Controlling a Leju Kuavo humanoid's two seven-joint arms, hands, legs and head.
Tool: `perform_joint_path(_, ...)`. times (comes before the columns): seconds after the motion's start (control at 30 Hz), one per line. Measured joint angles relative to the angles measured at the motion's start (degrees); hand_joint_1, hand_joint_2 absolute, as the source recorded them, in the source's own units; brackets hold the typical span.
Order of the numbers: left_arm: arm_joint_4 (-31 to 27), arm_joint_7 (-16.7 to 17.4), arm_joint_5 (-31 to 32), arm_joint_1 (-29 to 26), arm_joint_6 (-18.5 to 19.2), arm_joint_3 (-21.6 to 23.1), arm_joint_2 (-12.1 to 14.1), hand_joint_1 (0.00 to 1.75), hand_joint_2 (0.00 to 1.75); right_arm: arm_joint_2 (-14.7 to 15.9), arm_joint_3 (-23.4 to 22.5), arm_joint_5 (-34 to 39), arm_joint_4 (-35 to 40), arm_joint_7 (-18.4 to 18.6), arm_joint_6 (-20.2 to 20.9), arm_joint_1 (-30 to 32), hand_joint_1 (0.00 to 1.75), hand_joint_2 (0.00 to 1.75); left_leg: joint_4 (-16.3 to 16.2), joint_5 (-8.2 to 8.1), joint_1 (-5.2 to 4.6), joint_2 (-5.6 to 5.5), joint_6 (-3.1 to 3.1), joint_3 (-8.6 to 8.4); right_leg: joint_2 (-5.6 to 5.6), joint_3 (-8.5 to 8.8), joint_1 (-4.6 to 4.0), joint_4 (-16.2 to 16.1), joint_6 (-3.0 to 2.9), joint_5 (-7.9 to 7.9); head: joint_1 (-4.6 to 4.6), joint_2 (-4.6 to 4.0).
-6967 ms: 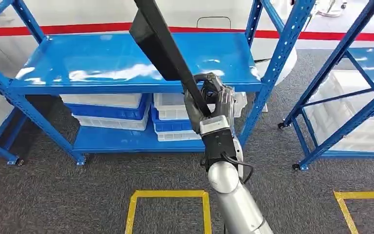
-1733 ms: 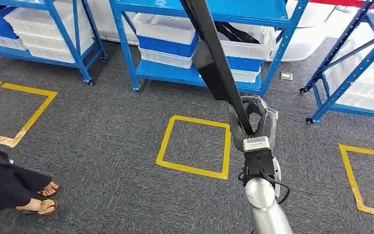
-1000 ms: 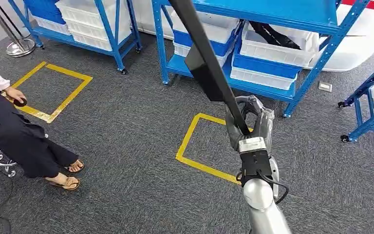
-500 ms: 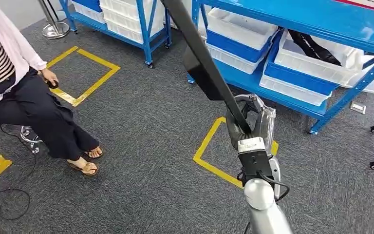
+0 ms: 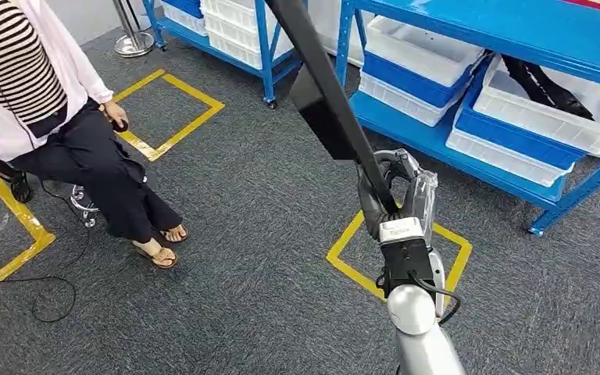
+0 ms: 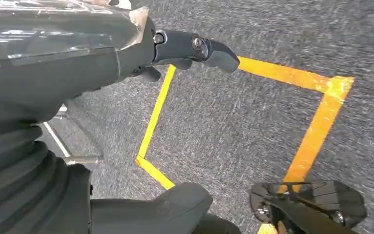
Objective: Take the parts from the cabinet and place them on the table.
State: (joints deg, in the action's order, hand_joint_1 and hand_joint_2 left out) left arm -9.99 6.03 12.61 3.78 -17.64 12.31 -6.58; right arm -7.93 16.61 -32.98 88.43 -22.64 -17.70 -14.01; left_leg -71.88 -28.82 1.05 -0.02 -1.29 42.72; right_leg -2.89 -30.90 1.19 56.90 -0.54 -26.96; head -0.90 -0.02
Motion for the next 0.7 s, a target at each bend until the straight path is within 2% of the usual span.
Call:
perform_joint_path(0.03, 0.0, 0.0, 0.1, 0.0, 0.0, 0.0, 0.0, 0.0, 1.75, 0.0, 0.0, 0.0, 0.0, 0.0, 0.0, 0.0, 1.75, 1.75, 5.1, 2.38, 0.11, 0.55, 0.04, -2.67, -0.39, 0.14, 0.0, 0.0, 0.19, -0.18, 0.04, 0.0)
perform_joint_path(0.07, 0.0, 0.0, 0.1, 0.1, 0.1, 0.0, 0.1, 0.0, 1.75, 0.0, 0.0, 0.0, 0.0, 0.0, 0.0, 0.0, 1.75, 1.75, 10.3, 4.4, 0.13, 2.08, 0.17, -5.64, -0.74, 0.33, -0.01, 0.1, 0.44, -0.36, 0.0, 0.0)
perform_joint_path(0.1, 0.0, 0.0, 0.1, 0.2, 0.2, 0.1, 0.1, 0.0, 1.75, 0.0, 0.0, 0.0, 0.0, 0.0, 0.0, 0.0, 1.75, 1.75, 13.3, 4.12, -0.22, 4.54, 0.38, -7.26, -1.12, 0.35, -0.71, 0.3, 0.9, -0.7, -0.04, 0.0)
perform_joint_path(0.13, 0.0, 0.1, 0.1, 0.2, 0.2, 0.1, 0.1, 0.0, 1.75, 0.0, 0.0, 0.0, 0.0, 0.0, 0.0, 0.0, 1.75, 1.75, 13.3, 4.43, -0.28, 3.16, 0.97, -7.16, -1.33, 0.29, -1.01, 0.3, 1.18, -0.87, 0.13, 0.0)
perform_joint_path(0.17, 0.0, 0.1, 0.2, 0.2, 0.2, 0.1, 0.0, 0.0, 1.75, 0.0, 0.0, -0.1, 0.0, 0.0, 0.0, 0.0, 1.75, 1.75, 13.3, 4.36, -0.43, 2.73, 1.19, -6.93, -1.74, 0.38, -1.11, 0.2, 1.42, -0.9, 0.5, 0.0)
perform_joint_path(0.2, 0.0, 0.2, 0.2, 0.2, 0.1, 0.2, 0.0, 0.0, 1.75, -0.1, 0.0, -0.1, 0.0, 0.0, 0.0, 0.0, 1.75, 1.75, 13.3, 4.36, -0.71, 2.36, 1.5, -6.82, -2.21, 0.45, -1.21, 0.0, 1.58, -0.83, 0.5, 0.0)
perform_joint_path(0.23, 0.0, 0.2, 0.3, 0.2, 0.1, 0.2, 0.0, 0.0, 1.75, -0.2, 0.0, -0.1, 0.0, 0.0, 0.0, 0.0, 1.75, 1.75, 13.5, 4.5, -0.87, 1.72, 1.9, -6.86, -2.77, 0.64, -1.34, -0.1, 1.99, -0.91, 0.46, 0.0)
perform_joint_path(0.27, 0.0, 0.2, 0.3, 0.1, 0.1, 0.2, -0.1, 0.0, 1.75, -0.2, 0.0, -0.1, 0.0, 0.0, 0.0, 0.0, 1.75, 1.75, 14.3, 4.97, -0.23, 1.18, 2.61, -7.4, -2.37, 0.11, -1.18, 0.3, 2.41, -1.52, 0.44, 0.0)
perform_joint_path(0.3, 0.0, 0.3, 0.3, 0.2, 0.0, 0.2, -0.1, 0.0, 1.75, -0.2, 0.0, -0.1, 0.0, 0.0, 0.0, 0.0, 1.75, 1.75, 14.5, 5.17, -0.43, 0.73, 3.05, -7.5, -0.21, -0.2, -0.91, 2.3, 2.25, -2.72, 0.57, 0.0)
perform_joint_path(0.33, 0.0, 0.3, 0.3, 0.3, 0.0, 0.2, -0.1, 0.0, 1.75, -0.1, 0.0, -0.1, 0.0, 0.0, 0.0, 0.0, 1.75, 1.75, 14.5, 5.26, -0.41, 0.21, 3.46, -7.42, 1.47, -2.1, -0.66, 6.2, 1.96, -4.62, 0.65, 0.0)
perform_joint_path(0.37, 0.0, 0.3, 0.4, 0.3, 0.0, 0.3, -0.1, 0.0, 1.75, 0.0, 0.0, -0.1, 0.0, 0.0, 0.0, 0.1, 1.75, 1.75, 14.5, 5.25, -0.4, -0.52, 3.52, -7.36, 2.23, -4.6, -0.54, 11.3, 1.82, -6.72, 0.83, 0.0)
perform_joint_path(0.4, 0.0, 0.3, 0.4, 0.3, 0.0, 0.3, -0.2, 0.0, 1.75, 0.1, 0.0, -0.1, 0.0, 0.0, 0.0, 0.3, 1.75, 1.75, 14.5, 5.25, -0.42, -1.19, 3.53, -7.29, 2.53, -6.98, -0.54, 15.9, 1.89, -8.27, 0.81, 0.0)
perform_joint_path(0.43, 0.0, 0.3, 0.4, 0.2, 0.0, 0.3, -0.2, 0.0, 1.75, 0.2, 0.0, -0.1, 0.0, 0.0, 0.0, 0.4, 1.75, 1.75, 14.5, 5.26, -0.45, -1.86, 3.54, -7.25, 2.73, -8.56, -0.54, 18.7, 2.22, -8.84, 0.79, 0.0)
perform_joint_path(0.47, 0.0, 0.3, 0.4, 0.1, 0.0, 0.4, -0.2, 0.0, 1.75, 0.3, 0.0, -0.1, 0.0, 0.0, 0.0, 0.5, 1.75, 1.75, 14.4, 5.26, -0.45, -2.52, 3.53, -7.27, 2.75, -8.77, -0.51, 18.6, 2.62, -8.27, 0.76, 0.0)
perform_joint_path(0.5, 0.0, 0.3, 0.4, 0.1, 0.0, 0.4, -0.2, 0.0, 1.75, 0.3, 0.0, -0.1, 0.0, 0.0, 0.0, 0.5, 1.75, 1.75, 14.4, 5.28, -0.42, -3.22, 3.5, -7.29, 2.76, -7.48, -0.43, 15.5, 3.19, -6.52, 0.83, 0.0)
perform_joint_path(0.53, 0.0, 0.3, 0.4, 0.1, 0.0, 0.5, -0.2, 0.0, 1.75, 0.3, 0.0, -0.1, 0.0, 0.0, 0.0, 0.5, 1.75, 1.75, 14.3, 5.31, -0.35, -3.99, 3.41, -7.35, 2.89, -4.85, -0.26, 9.8, 3.81, -3.89, 0.81, 0.0)
perform_joint_path(0.57, 0.0, 0.3, 0.4, 0.1, 0.0, 0.5, -0.3, 0.0, 1.75, 0.3, 0.0, -0.1, 0.0, 0.0, 0.0, 0.4, 1.75, 1.75, 14.2, 5.28, -0.3, -4.59, 3.29, -7.35, 3.76, -2.23, 0.13, 4.2, 4.25, -1.6, 0.79, 0.0)
perform_joint_path(0.6, 0.0, 0.3, 0.4, 0.1, 0.0, 0.5, -0.3, 0.0, 1.75, 0.3, 0.0, -0.1, 0.0, 0.0, 0.0, 0.4, 1.75, 1.75, 14.0, 5.28, -0.28, -5.03, 2.97, -7.2, 5.47, -0.96, 0.53, 0.8, 4.24, -0.88, 0.92, 0.0)
perform_joint_path(0.63, 0.0, 0.3, 0.5, 0.1, -0.1, 0.5, -0.3, 0.0, 1.75, 0.3, 0.0, -0.1, 0.0, 0.0, 0.0, 0.4, 1.75, 1.75, 13.8, 5.14, -0.65, -5.63, 2.49, -7.01, 4.98, -0.84, -0.07, 0.6, 3.47, -0.54, 0.94, 0.0)
perform_joint_path(0.7, 0.0, 0.3, 0.6, -0.1, -0.2, 0.5, -0.3, 0.0, 1.75, 0.3, 0.0, -0.2, 0.0, 0.0, 0.0, 0.4, 1.75, 1.75, 14.1, 5.48, -0.5, -5.9, 1.86, -6.74, 4.57, -0.99, -0.39, 0.9, 2.67, -0.29, 0.74, 0.0)
